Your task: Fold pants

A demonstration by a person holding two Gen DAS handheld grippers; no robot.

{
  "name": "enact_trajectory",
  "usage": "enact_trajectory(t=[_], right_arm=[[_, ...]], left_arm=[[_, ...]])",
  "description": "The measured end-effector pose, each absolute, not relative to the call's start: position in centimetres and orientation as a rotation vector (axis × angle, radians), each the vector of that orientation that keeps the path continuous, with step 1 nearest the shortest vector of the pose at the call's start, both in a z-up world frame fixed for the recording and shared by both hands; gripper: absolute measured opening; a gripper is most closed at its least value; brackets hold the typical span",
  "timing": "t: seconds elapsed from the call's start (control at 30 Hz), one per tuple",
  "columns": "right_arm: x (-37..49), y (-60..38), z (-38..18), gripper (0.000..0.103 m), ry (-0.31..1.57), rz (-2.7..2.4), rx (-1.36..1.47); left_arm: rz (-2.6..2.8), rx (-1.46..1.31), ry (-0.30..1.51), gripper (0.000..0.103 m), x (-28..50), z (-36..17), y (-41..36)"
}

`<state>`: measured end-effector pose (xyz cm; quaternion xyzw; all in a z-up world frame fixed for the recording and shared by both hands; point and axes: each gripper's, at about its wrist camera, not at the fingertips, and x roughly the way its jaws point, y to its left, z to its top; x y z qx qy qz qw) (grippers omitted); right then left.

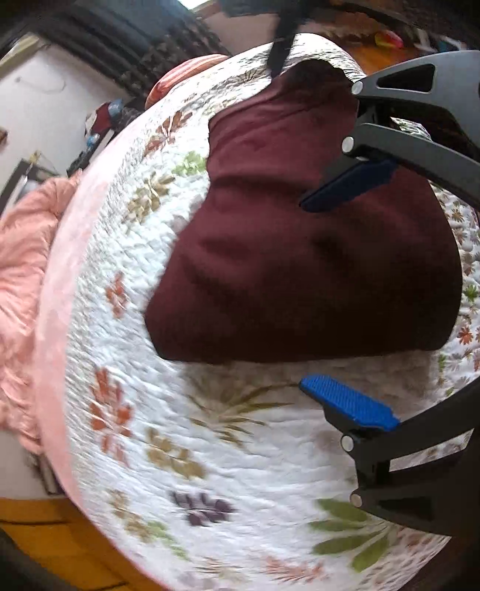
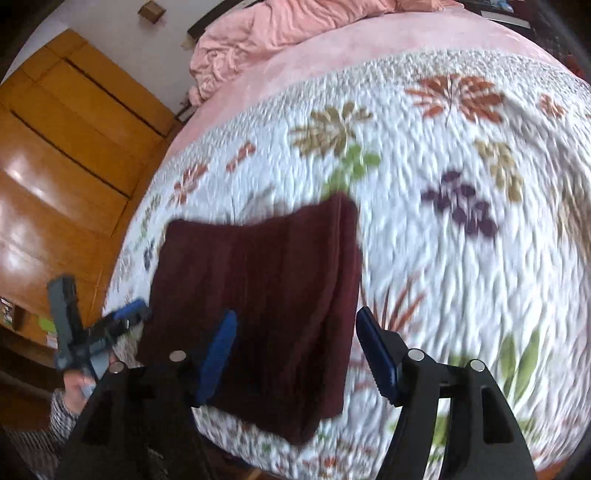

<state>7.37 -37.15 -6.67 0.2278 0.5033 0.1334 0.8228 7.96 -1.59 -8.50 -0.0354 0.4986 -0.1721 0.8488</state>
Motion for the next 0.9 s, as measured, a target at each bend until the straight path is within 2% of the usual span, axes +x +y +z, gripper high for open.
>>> enact_trajectory(t=[0.23, 0.27, 0.37, 0.4, 0.5, 0.63, 0.73, 0.9], right_arm=[[14.7, -37.5, -9.4, 0.068, 1.143, 0.288, 0.509], [14.9, -37.7, -9.8, 0.063, 1.15, 0.296, 0.515], [15.6, -37.4, -10.3, 0.019, 1.135, 0.345, 0.529], [15.6, -37.4, -10.2, 0.013, 1.118, 0.374, 0.544], [15.5, -37.8, -9.1, 0.005, 1.064, 0.357, 0.543], [15.8, -38.8, -11.8, 0.005, 1.141, 0.293, 0.579], [14.7, -39.0, -11.2, 0.009, 1.076, 0.318, 0.596], [10.7, -40.5, -8.6, 0.039, 1.014, 0.341, 0.649]], left_arm=[[-0.339, -0.072, 1.083, 0.089, 10.5, -9.1, -3.5], [-0.327, -0.072, 1.1, 0.089, 10.9, -9.6, -3.6], [-0.305, -0.078, 1.112, 0.092, 11.7, -10.5, -3.6], [-0.303, -0.079, 1.115, 0.092, 11.8, -10.6, -3.7], [-0.301, -0.079, 1.124, 0.095, 12.2, -11.0, -3.6], [-0.304, -0.115, 1.173, 0.097, 12.9, -12.0, -3.3], [-0.321, -0.145, 1.188, 0.097, 12.9, -11.9, -2.7], [-0.379, -0.208, 1.214, 0.096, 11.3, -10.8, -0.5]])
